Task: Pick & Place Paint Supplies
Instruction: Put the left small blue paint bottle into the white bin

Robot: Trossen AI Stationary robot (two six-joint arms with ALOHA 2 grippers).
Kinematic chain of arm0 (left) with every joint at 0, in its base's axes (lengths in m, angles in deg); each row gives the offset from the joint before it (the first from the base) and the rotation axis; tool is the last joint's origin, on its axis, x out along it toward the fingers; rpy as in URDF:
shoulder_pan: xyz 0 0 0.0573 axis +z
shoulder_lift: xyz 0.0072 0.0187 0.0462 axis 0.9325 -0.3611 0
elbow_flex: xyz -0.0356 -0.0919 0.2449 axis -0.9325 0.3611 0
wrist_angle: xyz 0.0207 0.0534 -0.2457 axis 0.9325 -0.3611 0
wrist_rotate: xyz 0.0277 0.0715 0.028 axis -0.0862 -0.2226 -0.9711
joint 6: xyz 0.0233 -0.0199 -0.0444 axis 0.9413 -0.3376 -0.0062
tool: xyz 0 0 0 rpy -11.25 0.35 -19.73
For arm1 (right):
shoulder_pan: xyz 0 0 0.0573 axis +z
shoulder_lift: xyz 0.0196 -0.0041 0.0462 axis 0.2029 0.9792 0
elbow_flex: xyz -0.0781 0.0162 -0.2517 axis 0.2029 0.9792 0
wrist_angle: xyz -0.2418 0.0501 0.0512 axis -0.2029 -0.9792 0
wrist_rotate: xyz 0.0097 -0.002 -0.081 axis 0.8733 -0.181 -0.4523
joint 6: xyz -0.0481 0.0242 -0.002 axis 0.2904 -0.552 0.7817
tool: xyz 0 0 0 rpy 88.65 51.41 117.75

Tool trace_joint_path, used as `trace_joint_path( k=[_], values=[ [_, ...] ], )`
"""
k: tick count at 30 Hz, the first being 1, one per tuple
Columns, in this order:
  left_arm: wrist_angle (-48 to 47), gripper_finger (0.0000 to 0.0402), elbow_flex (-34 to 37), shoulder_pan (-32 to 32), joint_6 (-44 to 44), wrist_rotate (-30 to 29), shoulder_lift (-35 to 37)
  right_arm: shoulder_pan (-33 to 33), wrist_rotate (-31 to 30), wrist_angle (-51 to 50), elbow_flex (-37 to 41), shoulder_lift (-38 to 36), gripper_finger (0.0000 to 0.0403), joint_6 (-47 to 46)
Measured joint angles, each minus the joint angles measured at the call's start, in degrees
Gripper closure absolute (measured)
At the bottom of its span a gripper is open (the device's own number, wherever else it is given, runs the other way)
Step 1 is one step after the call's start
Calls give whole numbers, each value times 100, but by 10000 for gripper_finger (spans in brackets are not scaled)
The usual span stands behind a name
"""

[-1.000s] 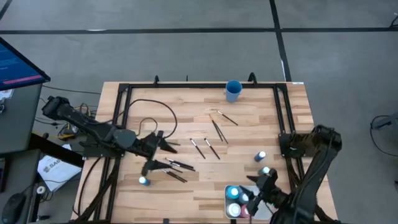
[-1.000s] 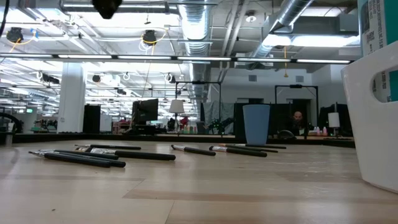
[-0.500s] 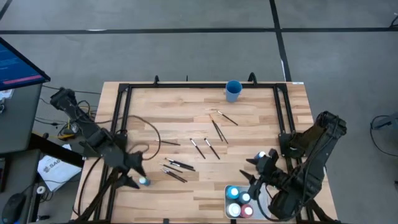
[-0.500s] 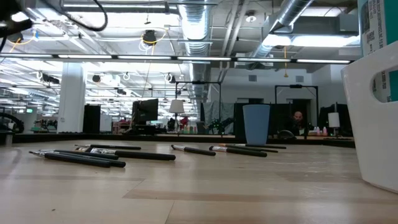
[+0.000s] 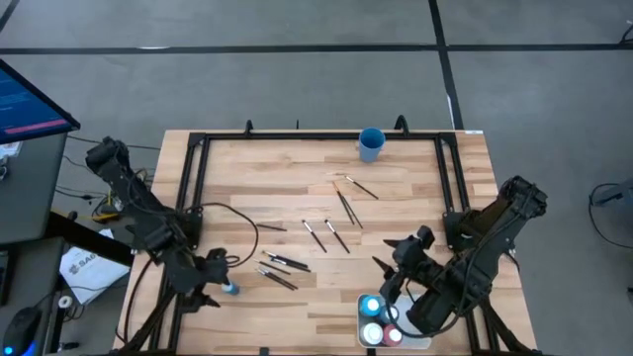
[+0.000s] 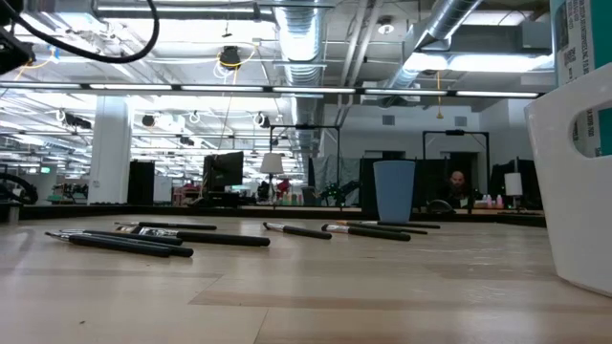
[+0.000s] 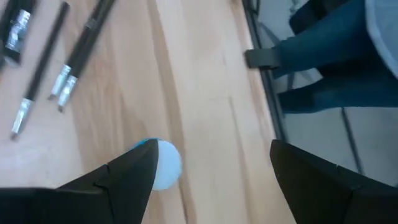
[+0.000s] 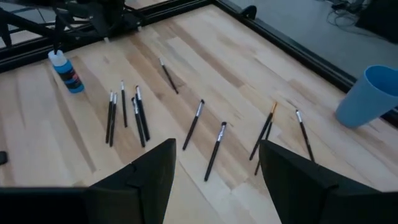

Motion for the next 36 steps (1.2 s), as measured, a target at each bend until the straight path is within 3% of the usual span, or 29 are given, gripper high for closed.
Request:
trace_joint_path(
  k=[14, 28, 31, 36],
  values=[
    [-425, 101, -15, 2, 36, -638, -43, -48, 228, 193, 0, 0, 180, 3],
    [-389, 101, 9, 0, -398, -414, -49, -46, 214, 171, 2, 0, 180, 7],
    [-475, 101, 9, 14, -1311, -437, -49, -53, 214, 183, 2, 0, 180, -133],
    [-666, 101, 9, 4, -4091, -611, -51, -139, 214, 189, 2, 0, 180, -397]
  ],
)
